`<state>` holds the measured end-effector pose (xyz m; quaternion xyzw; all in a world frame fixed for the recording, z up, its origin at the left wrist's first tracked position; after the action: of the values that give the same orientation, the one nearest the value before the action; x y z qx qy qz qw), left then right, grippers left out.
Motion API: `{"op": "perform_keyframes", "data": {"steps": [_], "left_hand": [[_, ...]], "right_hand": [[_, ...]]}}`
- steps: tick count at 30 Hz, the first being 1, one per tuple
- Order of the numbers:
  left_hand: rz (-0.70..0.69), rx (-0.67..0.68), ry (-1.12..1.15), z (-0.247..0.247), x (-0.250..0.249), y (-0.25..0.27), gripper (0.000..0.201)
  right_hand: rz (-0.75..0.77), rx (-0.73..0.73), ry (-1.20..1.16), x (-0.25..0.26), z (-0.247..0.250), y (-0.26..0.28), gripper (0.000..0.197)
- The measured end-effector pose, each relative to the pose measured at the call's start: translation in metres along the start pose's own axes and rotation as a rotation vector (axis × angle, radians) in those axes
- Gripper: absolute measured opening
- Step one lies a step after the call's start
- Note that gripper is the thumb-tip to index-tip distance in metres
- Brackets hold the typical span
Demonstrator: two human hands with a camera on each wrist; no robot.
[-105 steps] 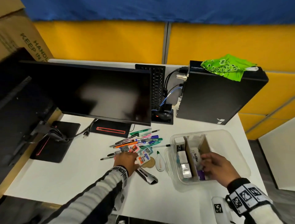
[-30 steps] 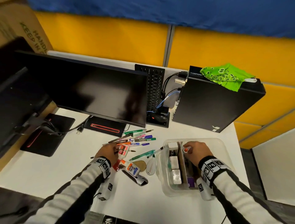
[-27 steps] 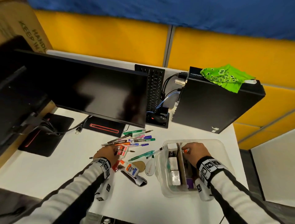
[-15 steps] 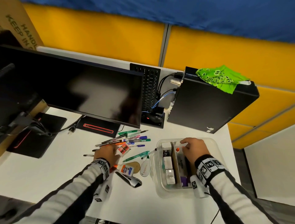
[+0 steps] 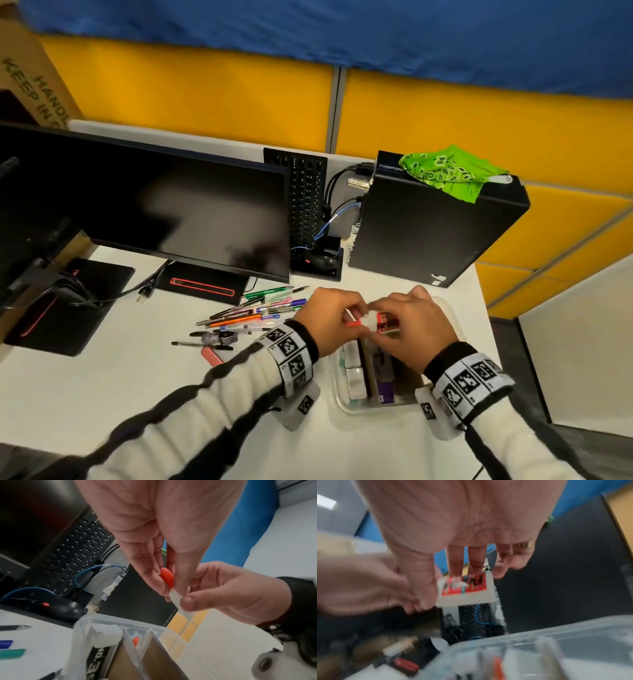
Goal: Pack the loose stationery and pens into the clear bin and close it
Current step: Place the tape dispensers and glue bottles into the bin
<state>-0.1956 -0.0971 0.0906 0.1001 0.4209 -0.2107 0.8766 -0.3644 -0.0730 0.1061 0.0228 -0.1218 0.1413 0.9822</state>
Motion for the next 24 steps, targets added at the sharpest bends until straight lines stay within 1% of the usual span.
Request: {"op": "perform_keyframes", "data": {"steps": [2, 4, 5, 7, 8, 9, 10, 11, 12, 13, 14, 15, 16, 17, 18, 20, 22, 24], "left_hand": [[0.024, 0.018, 0.096, -0.006, -0.001, -0.002, 0.026], [0.027, 0.041, 0.211, -0.007, -0.003, 0.000, 0.028], [0.039, 0.033, 0.274, -0.003, -0.002, 0.002, 0.028], [0.083, -0.058, 0.343, 0.015, 0.011, 0.006, 0.025], [0.110, -0.134, 0.320, 0.026, 0.028, 0.010, 0.022], [0.147, -0.202, 0.263, 0.039, 0.049, 0.015, 0.020], [0.199, -0.248, 0.177, 0.051, 0.075, 0.021, 0.018], [0.272, -0.245, 0.059, 0.061, 0.100, 0.030, 0.018], [0.364, -0.189, -0.066, 0.065, 0.127, 0.040, 0.018], [0.472, -0.084, -0.195, 0.065, 0.151, 0.051, 0.017], [0.552, 0.041, -0.307, 0.060, 0.172, 0.062, 0.017], [0.619, 0.165, -0.397, 0.052, 0.188, 0.074, 0.022], [0.639, 0.251, -0.457, 0.043, 0.199, 0.081, 0.033], [0.635, 0.311, -0.515, 0.035, 0.204, 0.087, 0.042], [0.603, 0.361, -0.581, 0.028, 0.207, 0.091, 0.046], [0.526, 0.458, -0.725, 0.015, 0.204, 0.094, 0.044], [0.507, 0.490, -0.799, 0.008, 0.203, 0.097, 0.041], [0.515, 0.475, -0.820, 0.007, 0.203, 0.098, 0.037]], "right_hand": [[-0.015, 0.011, 0.124, -0.008, -0.002, 0.005, 0.042], [-0.033, 0.032, 0.162, -0.016, -0.006, 0.008, 0.039], [-0.064, 0.053, 0.119, -0.020, -0.009, 0.008, 0.037], [-0.144, 0.098, -0.072, -0.027, -0.016, 0.007, 0.028], [-0.164, 0.129, -0.130, -0.030, -0.019, 0.006, 0.021], [-0.166, 0.176, -0.137, -0.030, -0.023, 0.005, 0.017], [-0.160, 0.225, -0.113, -0.031, -0.029, 0.003, 0.017], [-0.156, 0.272, -0.061, -0.032, -0.035, 0.002, 0.017], [-0.149, 0.311, 0.002, -0.032, -0.041, -0.001, 0.017], [-0.143, 0.342, 0.063, -0.031, -0.048, -0.004, 0.020], [-0.132, 0.363, 0.100, -0.031, -0.055, -0.008, 0.023], [-0.122, 0.381, 0.129, -0.029, -0.061, -0.012, 0.027], [-0.115, 0.384, 0.143, -0.028, -0.065, -0.015, 0.028], [-0.127, 0.384, 0.143, -0.028, -0.069, -0.019, 0.029], [-0.143, 0.379, 0.127, -0.028, -0.072, -0.022, 0.031], [-0.197, 0.364, 0.081, -0.032, -0.077, -0.027, 0.036], [-0.249, 0.348, 0.035, -0.035, -0.079, -0.030, 0.039], [-0.287, 0.340, 0.018, -0.037, -0.080, -0.031, 0.031]]}}
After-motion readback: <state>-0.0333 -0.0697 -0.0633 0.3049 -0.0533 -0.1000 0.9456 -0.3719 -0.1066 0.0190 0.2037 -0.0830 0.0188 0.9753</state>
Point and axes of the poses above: each hand's wrist, its own y-axis away from the middle knuckle, its own z-axis out of the back of the hand, x = y × z, the point moved 4 cm from there along -y, towards the middle knuckle, and after that the axes turned 1 degree about -x, right-handed, at the moved point
